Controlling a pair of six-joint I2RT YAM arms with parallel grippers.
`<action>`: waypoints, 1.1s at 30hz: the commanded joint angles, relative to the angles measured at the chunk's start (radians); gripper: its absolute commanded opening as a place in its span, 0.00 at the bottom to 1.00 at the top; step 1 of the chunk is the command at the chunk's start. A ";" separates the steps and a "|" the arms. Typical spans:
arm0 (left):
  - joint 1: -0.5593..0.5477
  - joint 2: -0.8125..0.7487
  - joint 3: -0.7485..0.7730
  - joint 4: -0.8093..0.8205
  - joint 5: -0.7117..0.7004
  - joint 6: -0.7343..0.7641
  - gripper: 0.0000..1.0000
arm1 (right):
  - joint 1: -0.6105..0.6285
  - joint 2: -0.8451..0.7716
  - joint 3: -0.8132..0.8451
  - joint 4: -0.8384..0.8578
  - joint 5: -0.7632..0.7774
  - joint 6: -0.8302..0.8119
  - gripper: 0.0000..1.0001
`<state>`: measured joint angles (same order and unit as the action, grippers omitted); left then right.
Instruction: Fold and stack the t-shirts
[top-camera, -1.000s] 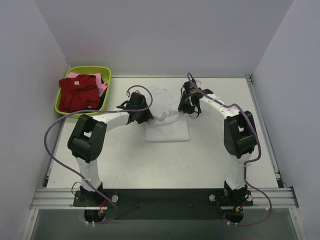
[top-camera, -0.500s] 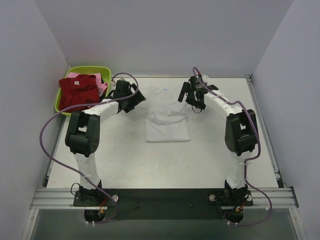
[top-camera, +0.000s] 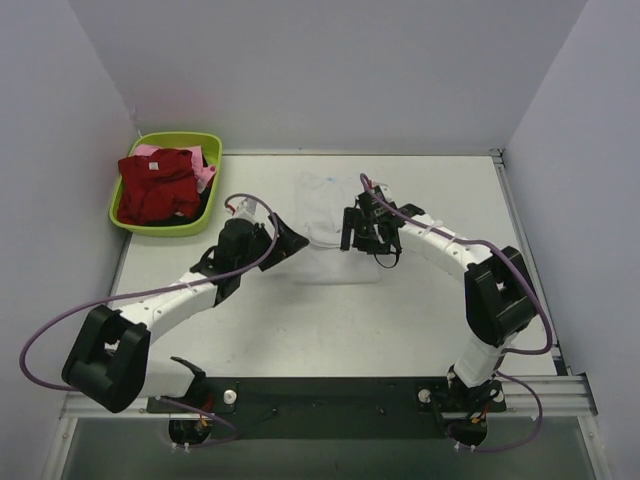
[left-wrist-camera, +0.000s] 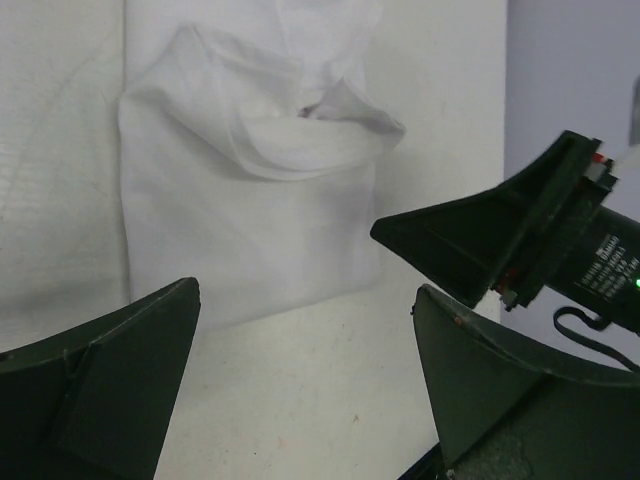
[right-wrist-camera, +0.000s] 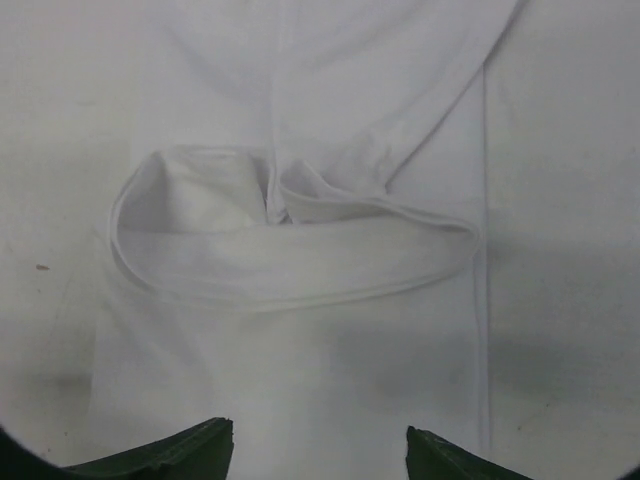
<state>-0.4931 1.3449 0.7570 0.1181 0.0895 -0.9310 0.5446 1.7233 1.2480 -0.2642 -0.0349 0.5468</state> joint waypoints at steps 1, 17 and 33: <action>-0.009 -0.029 -0.185 0.395 0.145 -0.077 0.98 | -0.017 -0.048 -0.065 0.054 -0.095 0.021 0.50; -0.018 -0.042 -0.315 0.517 0.162 -0.069 0.00 | 0.064 0.062 0.050 0.045 -0.091 0.050 0.00; -0.019 0.216 -0.265 0.787 0.194 -0.034 0.00 | 0.077 0.171 0.119 0.068 -0.120 0.051 0.00</action>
<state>-0.5091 1.4738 0.4374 0.7128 0.2455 -0.9821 0.6163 1.9095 1.3186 -0.1970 -0.1482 0.6014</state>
